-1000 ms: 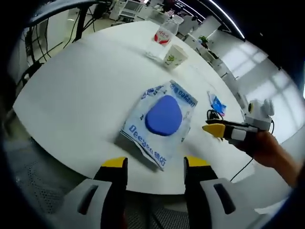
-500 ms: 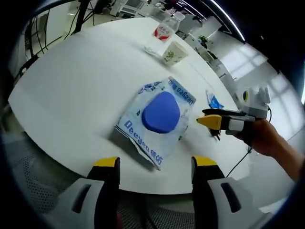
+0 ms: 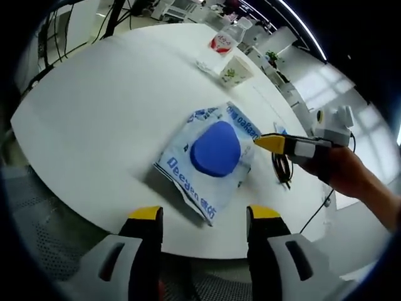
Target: Arrange the tabletop items into an orderly group along one side of the table until the central work area is clear of visible clutter.
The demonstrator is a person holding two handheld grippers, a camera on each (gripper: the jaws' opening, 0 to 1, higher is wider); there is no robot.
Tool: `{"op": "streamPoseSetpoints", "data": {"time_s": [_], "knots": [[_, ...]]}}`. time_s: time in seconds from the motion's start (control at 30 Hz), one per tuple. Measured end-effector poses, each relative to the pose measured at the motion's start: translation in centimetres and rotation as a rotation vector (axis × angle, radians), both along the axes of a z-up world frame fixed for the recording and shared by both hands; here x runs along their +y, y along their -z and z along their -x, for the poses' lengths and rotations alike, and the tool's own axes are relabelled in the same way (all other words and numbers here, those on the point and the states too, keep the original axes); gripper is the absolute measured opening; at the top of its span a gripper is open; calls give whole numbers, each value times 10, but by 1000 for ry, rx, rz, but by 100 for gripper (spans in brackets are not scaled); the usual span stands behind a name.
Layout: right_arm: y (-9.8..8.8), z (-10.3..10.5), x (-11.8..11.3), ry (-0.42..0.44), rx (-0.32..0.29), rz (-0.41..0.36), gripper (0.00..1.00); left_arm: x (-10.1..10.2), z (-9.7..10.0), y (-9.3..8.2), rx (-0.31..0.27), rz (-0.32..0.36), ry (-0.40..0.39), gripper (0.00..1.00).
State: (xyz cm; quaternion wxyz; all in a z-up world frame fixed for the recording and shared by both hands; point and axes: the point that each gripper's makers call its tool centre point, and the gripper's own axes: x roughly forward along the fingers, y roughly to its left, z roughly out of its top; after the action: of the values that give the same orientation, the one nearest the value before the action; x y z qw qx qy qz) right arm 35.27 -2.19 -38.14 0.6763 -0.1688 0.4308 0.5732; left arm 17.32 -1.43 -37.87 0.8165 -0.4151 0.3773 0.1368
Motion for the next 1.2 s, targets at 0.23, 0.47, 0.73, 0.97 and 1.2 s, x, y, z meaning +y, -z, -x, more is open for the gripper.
{"op": "streamPoseSetpoints", "data": {"time_s": [0.23, 0.47, 0.73, 0.97, 1.2], "knots": [[10, -7, 12, 54, 22, 1, 45, -7, -4, 9, 23, -17, 39, 42], [10, -9, 13, 83, 1, -1, 35, -5, -5, 19, 32, -8, 46, 32], [7, -7, 6, 107, -22, -2, 11, -4, -5, 20, 40, -30, 50, 16], [5, 1, -10, 164, 1, -22, 3, 6, 3, 29, 52, -22, 3, 4], [5, 10, -33, 233, 21, -24, 2, 8, 5, 25, 48, -17, -15, 1]]}}
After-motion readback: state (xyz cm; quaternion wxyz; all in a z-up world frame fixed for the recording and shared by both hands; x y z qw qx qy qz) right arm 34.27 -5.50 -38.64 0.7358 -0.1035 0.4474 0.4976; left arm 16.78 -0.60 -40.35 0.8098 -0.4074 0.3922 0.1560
